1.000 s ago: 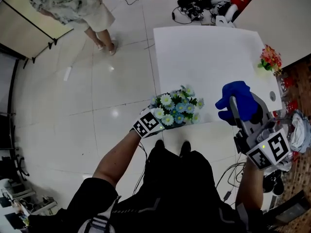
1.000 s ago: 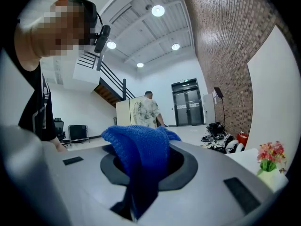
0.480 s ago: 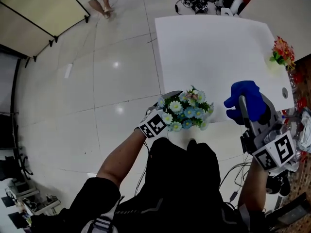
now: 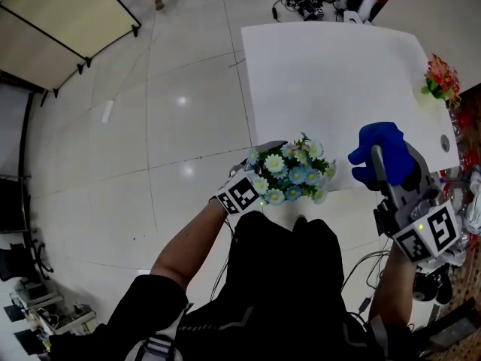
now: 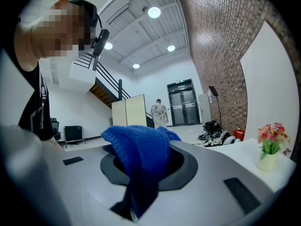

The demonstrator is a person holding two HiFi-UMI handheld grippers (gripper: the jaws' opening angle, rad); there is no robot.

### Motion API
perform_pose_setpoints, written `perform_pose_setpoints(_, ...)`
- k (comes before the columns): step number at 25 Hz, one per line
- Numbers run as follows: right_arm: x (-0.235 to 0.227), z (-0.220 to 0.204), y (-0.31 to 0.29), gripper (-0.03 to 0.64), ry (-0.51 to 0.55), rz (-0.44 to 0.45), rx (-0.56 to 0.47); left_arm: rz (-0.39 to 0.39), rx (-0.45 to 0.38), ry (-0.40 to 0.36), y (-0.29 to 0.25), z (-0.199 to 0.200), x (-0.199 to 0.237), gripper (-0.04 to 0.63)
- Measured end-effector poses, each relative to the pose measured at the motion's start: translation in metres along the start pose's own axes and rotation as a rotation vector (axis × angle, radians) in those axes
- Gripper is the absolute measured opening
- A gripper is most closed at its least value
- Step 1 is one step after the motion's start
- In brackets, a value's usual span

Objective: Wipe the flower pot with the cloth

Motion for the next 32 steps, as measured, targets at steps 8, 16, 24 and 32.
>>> perform_pose_setpoints(8, 0.006, 0.022, -0.001, 0.081, 0.003, -0.011, 0.013, -0.053, 0.115, -0.001, 0.021, -0.008, -0.010, 0.595)
perform_pose_setpoints(16, 0.028, 0.088, 0.003, 0.081, 0.001, 0.004, 0.007, 0.093, 0.034, 0.161, 0.112, 0.063, 0.017, 0.595)
perform_pose_setpoints(24, 0.060, 0.125, 0.004, 0.081, 0.022, 0.088, -0.051, 0.338, -0.203, 0.146, 0.191, 0.201, 0.065, 0.513)
perform_pose_setpoints(32, 0.083, 0.142, 0.009, 0.081, 0.049, 0.137, -0.085, 0.514, -0.240, 0.095, 0.216, 0.278, 0.087, 0.235)
Point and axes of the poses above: the fingertips, and each gripper's own axes: y backward along the fingers, x to its left, z out of its top, the point moved 7 cm from there along y, backward along the fingers, and after that the axes turned 14 degrees about -y, right-handed, at the moved point
